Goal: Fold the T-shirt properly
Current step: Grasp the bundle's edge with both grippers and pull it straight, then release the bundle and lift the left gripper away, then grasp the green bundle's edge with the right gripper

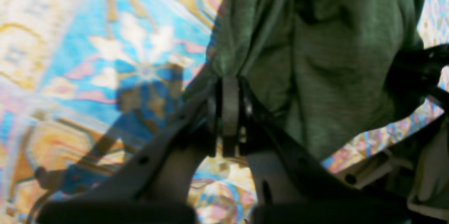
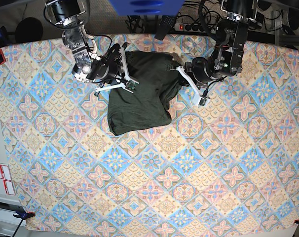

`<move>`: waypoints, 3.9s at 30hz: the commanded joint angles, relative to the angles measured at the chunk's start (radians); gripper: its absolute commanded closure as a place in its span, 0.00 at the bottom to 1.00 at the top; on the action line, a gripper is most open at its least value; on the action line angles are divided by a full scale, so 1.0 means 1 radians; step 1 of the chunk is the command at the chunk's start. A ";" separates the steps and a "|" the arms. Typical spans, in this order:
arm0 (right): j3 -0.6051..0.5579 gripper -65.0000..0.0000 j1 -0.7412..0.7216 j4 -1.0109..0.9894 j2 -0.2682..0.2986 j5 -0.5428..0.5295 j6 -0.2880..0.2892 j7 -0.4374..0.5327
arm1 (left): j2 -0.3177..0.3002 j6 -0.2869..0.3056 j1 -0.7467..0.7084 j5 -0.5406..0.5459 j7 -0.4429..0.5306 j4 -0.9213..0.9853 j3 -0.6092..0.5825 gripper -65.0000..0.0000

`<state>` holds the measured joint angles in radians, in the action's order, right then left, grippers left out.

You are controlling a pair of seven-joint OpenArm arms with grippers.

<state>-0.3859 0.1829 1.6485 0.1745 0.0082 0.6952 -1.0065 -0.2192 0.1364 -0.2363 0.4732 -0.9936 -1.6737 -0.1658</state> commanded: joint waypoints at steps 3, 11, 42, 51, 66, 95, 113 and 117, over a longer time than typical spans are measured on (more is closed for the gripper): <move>0.031 0.94 -0.006 0.003 0.003 0.002 0.003 -0.005 | -0.016 0.007 -0.015 -0.001 0.008 -0.029 0.001 1.00; 0.103 0.94 0.005 0.085 0.003 -0.003 0.003 -0.007 | -0.009 0.007 -0.068 0.005 0.009 -0.237 0.001 1.00; 0.104 0.94 0.005 0.111 0.003 -0.004 0.003 -0.010 | -0.050 -0.027 -0.039 0.141 -0.117 -0.216 0.242 0.28; 0.107 0.94 0.005 0.106 0.004 -0.004 0.003 -0.008 | 0.040 -0.027 -0.041 0.371 -0.112 -0.208 0.110 0.49; 0.107 0.94 0.004 0.108 0.006 -0.004 0.003 -0.008 | 0.108 -0.034 0.076 0.203 0.061 0.088 -0.142 0.78; 0.104 0.94 0.039 0.169 0.004 -0.004 0.003 -0.007 | -0.013 -0.090 -0.056 0.029 0.130 -0.115 0.033 0.78; -0.198 0.94 -0.035 0.267 -0.056 -0.003 0.003 -0.015 | -0.016 -0.090 -0.151 0.301 0.121 -0.288 0.549 0.78; -0.203 0.94 -0.067 0.216 -0.062 -0.004 0.003 -0.013 | -0.016 -0.090 -0.176 0.299 0.123 -0.268 0.590 0.78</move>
<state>-0.5858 0.1143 1.8553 0.1143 0.0113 0.6960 -1.0237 -0.2306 0.0391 -0.4114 0.7612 -0.8776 -1.9285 0.4232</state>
